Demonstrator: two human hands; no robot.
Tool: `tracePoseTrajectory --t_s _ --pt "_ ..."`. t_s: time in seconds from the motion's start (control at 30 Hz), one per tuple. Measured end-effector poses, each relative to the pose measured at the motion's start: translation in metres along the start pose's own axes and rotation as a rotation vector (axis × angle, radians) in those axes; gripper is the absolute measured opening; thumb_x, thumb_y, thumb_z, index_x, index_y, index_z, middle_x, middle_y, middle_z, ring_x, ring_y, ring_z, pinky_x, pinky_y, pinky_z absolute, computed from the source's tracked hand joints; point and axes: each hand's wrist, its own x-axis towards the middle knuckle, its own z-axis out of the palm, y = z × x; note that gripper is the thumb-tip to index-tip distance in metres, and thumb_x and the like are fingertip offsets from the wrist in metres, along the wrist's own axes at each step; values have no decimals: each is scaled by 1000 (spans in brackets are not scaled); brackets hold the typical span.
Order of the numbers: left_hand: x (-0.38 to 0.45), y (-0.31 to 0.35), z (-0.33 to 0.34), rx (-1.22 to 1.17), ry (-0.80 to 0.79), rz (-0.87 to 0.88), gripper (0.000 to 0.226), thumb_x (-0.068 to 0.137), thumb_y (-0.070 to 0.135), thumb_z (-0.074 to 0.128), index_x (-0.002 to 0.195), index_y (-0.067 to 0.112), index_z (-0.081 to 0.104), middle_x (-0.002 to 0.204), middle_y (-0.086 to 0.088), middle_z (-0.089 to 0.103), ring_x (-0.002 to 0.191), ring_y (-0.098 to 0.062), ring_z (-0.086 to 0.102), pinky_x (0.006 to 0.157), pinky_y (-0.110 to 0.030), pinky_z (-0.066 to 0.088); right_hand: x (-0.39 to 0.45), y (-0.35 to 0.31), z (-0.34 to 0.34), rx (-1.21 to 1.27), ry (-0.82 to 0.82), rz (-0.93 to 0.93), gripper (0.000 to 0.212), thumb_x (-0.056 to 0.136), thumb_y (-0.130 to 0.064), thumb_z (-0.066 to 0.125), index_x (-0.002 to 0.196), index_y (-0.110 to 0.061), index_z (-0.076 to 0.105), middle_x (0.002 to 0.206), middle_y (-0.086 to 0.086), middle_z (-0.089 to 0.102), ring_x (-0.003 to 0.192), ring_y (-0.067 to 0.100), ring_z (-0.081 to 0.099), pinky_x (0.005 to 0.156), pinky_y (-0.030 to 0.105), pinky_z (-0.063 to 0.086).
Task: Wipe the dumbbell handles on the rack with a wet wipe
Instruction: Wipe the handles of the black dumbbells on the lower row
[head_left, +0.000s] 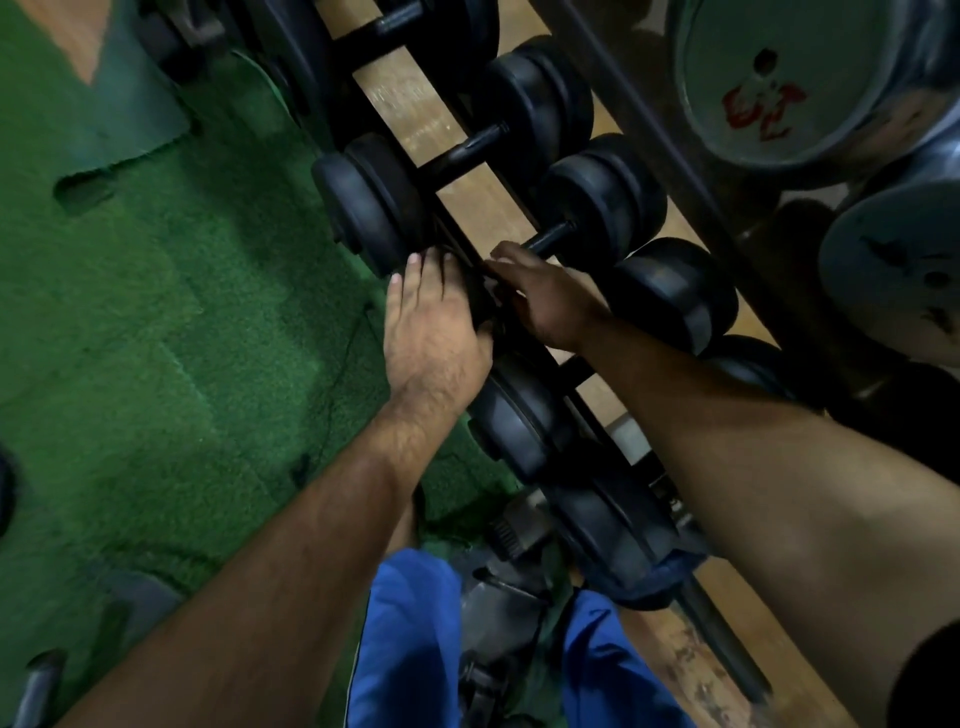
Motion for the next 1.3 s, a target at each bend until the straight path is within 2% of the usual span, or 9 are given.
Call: tracePoseTrajectory --t_s 0.1,0.27,0.4,0.6,0.73,0.9,0.97,1.1,1.3 --pt "-1 -4 2 11 -3 19 83 88 40 62 153 6 23 161 -10 22 150 -25 14 123 -41 11 2 11 4 21 143 138 48 101 -60 28 132 -35 54 144 -1 47 120 23 58 99 40 48" --pt "-1 6 3 4 8 -18 81 87 31 63 153 6 23 162 -10 19 151 -25 11 124 -39 8 -5 -3 0 -42 73 -56 38 101 -40 44 138 -35 51 147 -5 44 118 19 58 95 33 49" --pt "2 9 4 12 47 29 76 85 26 62 151 7 29 159 -11 26 150 -25 14 123 -38 8 -14 16 5 -87 246 237 55 89 -57 32 143 -49 39 160 -15 26 118 27 61 95 41 51" --pt "4 14 4 -46 -9 27 75 87 22 56 152 4 24 161 -13 20 150 -26 12 123 -38 8 -8 22 3 -126 271 291 61 90 -58 19 146 -39 33 162 -9 21 129 31 52 105 52 43" --pt "5 12 5 -46 -63 27 76 91 17 53 154 4 13 163 -13 8 151 -25 3 123 -38 4 -13 2 12 -168 396 445 55 95 -50 25 148 -37 37 162 -12 21 118 25 61 90 42 53" --pt "4 11 4 -46 -87 42 76 92 20 52 155 4 12 163 -13 7 151 -26 2 123 -39 4 -11 -17 20 237 667 668 38 97 -35 49 129 -23 66 141 -2 57 125 16 57 97 26 47" --pt "4 10 4 -48 -90 40 76 92 20 51 155 3 11 164 -14 6 151 -26 1 123 -39 3 -8 -29 21 476 716 805 32 99 -27 51 121 -11 70 117 9 71 109 24 64 85 26 48" --pt "3 9 4 -59 -86 50 76 93 22 50 155 3 9 164 -14 5 151 -25 1 123 -38 2 0 -40 10 1287 739 1057 25 101 -31 50 110 -16 68 82 -4 68 60 15 62 54 21 45" --pt "3 7 10 -60 -49 63 78 91 20 52 155 4 11 164 -13 7 152 -25 2 123 -38 2 27 -16 9 1737 793 1087 31 98 -39 56 106 -12 68 72 -2 55 36 5 46 36 14 32"
